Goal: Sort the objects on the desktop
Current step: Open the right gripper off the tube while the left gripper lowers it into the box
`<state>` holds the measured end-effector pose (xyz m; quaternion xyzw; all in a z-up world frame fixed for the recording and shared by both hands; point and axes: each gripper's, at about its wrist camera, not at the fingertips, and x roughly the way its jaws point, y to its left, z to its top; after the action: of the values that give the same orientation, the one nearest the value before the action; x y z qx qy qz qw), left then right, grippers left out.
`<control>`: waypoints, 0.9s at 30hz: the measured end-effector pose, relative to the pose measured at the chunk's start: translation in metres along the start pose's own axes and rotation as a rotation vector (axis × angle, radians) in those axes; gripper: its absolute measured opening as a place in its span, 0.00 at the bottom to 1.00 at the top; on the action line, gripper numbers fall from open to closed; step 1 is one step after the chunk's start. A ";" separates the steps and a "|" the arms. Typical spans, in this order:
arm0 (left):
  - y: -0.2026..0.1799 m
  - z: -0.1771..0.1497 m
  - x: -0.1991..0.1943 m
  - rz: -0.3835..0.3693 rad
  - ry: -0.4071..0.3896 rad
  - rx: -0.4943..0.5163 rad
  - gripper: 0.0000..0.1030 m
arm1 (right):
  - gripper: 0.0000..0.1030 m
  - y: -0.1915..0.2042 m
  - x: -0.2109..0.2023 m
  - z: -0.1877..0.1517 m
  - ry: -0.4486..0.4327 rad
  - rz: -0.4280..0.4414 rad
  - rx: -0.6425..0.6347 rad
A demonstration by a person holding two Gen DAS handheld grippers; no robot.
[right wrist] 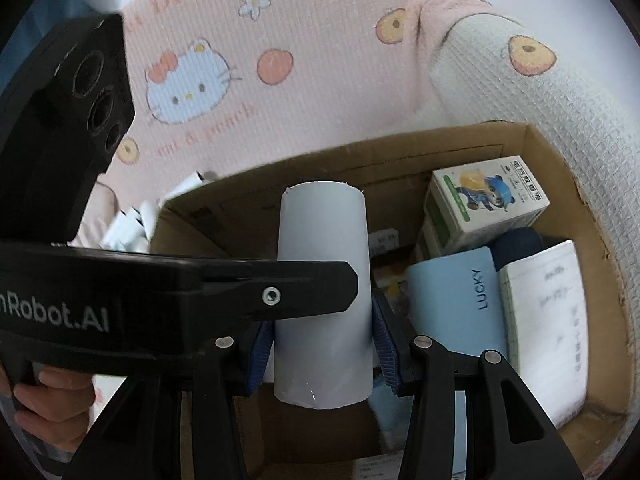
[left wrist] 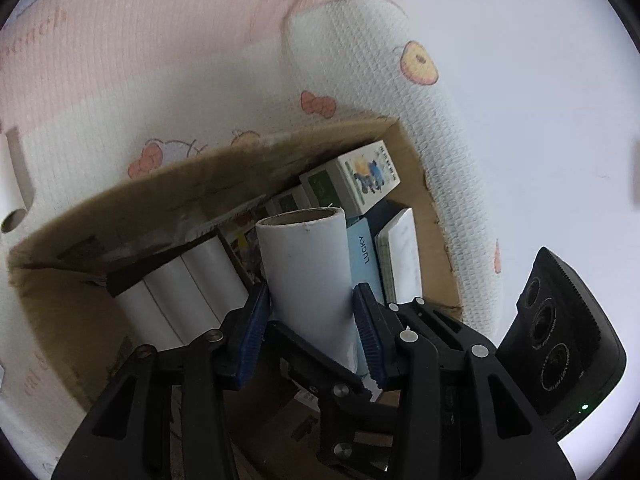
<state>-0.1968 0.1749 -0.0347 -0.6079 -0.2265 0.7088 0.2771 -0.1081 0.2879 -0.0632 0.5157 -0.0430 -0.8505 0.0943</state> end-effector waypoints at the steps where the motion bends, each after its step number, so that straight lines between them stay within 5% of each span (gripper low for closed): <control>1: 0.001 0.000 0.003 0.002 0.012 -0.009 0.46 | 0.42 -0.003 0.003 0.000 0.019 0.002 0.004; 7: 0.000 0.000 0.026 0.103 0.030 0.003 0.45 | 0.42 -0.010 0.004 -0.002 0.091 -0.037 0.005; 14: 0.003 0.006 0.042 0.113 0.060 -0.035 0.45 | 0.43 -0.013 -0.006 -0.003 0.105 -0.148 -0.073; 21: 0.023 0.016 0.063 0.169 0.136 -0.247 0.45 | 0.43 -0.018 -0.015 -0.009 0.135 -0.223 -0.074; 27: 0.022 0.024 0.070 0.208 0.064 -0.244 0.45 | 0.43 -0.011 -0.028 -0.011 0.115 -0.289 -0.136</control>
<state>-0.2305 0.2059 -0.0964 -0.6796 -0.2378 0.6811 0.1332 -0.0866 0.3052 -0.0458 0.5569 0.0946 -0.8251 0.0080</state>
